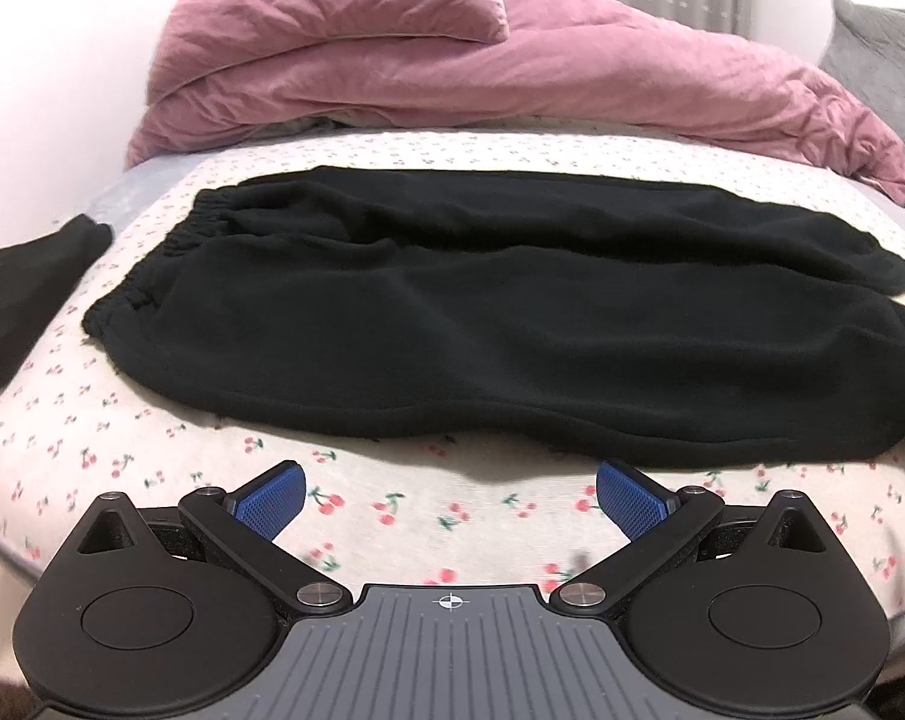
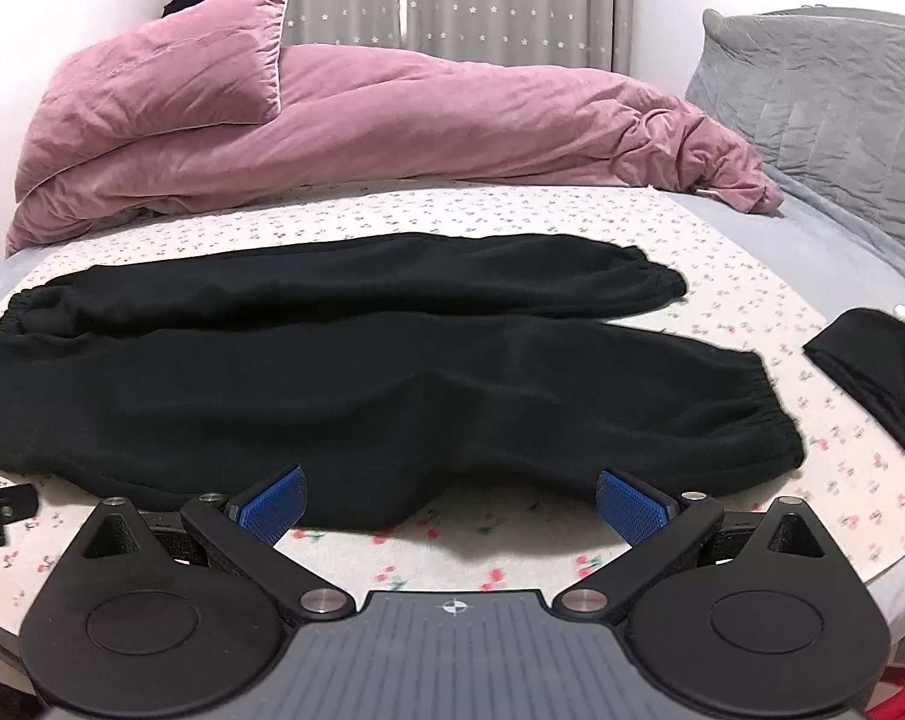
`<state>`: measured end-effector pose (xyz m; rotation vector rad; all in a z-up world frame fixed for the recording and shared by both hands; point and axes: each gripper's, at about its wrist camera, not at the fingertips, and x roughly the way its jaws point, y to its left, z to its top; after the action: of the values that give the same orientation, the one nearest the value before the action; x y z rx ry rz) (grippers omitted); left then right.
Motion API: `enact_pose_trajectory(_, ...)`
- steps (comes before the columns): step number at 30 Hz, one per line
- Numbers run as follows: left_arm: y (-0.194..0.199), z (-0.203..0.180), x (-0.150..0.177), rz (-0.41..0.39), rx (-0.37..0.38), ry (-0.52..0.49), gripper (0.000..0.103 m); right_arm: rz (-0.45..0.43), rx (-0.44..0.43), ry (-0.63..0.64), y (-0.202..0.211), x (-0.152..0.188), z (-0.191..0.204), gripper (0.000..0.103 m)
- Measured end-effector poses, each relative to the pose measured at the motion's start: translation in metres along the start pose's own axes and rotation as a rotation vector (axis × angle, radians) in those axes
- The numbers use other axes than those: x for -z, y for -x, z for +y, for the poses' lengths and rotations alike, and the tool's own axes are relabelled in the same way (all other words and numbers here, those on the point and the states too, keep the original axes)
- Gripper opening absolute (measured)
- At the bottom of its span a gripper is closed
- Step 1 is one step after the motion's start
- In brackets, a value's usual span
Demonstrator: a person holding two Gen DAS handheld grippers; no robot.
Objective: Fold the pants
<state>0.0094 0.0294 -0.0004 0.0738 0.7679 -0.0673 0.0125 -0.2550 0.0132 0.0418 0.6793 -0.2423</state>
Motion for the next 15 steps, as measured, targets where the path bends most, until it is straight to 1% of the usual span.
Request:
enact_pose_trajectory(2, -0.006, 0.013, -0.003, 0.026, 0.02, -0.009, 0.103, 0.015, -0.011, -0.006, -0.001, -0.005, -0.009, 0.103)
enact_pose_trajectory(5, -0.015, 0.04, -0.01, 0.062, 0.021, 0.001, 0.103, 0.05, -0.06, -0.018, -0.002, -0.013, -0.027, 0.103)
enact_pose_trajectory(7, -0.022, 0.059, -0.015, 0.097, 0.028, 0.022, 0.103, 0.095, -0.096, -0.022, -0.006, -0.018, -0.039, 0.103)
enact_pose_trajectory(8, -0.027, 0.073, -0.019, 0.125, 0.037, 0.06, 0.103, 0.122, -0.098, -0.029, -0.009, -0.02, -0.046, 0.103)
enact_pose_trajectory(10, -0.036, 0.097, -0.023, 0.165, 0.058, 0.136, 0.103, 0.161, -0.068, -0.06, -0.017, -0.024, -0.061, 0.103)
enact_pose_trajectory(12, -0.045, 0.118, -0.027, 0.202, 0.063, 0.194, 0.103, 0.192, -0.056, -0.102, -0.024, -0.024, -0.077, 0.103)
enact_pose_trajectory(13, -0.05, 0.129, -0.03, 0.221, 0.059, 0.221, 0.103, 0.208, -0.068, -0.133, -0.028, -0.024, -0.087, 0.102)
enact_pose_trajectory(15, -0.057, 0.149, -0.031, 0.22, 0.064, 0.265, 0.102, 0.234, -0.09, -0.208, -0.035, -0.022, -0.104, 0.1)
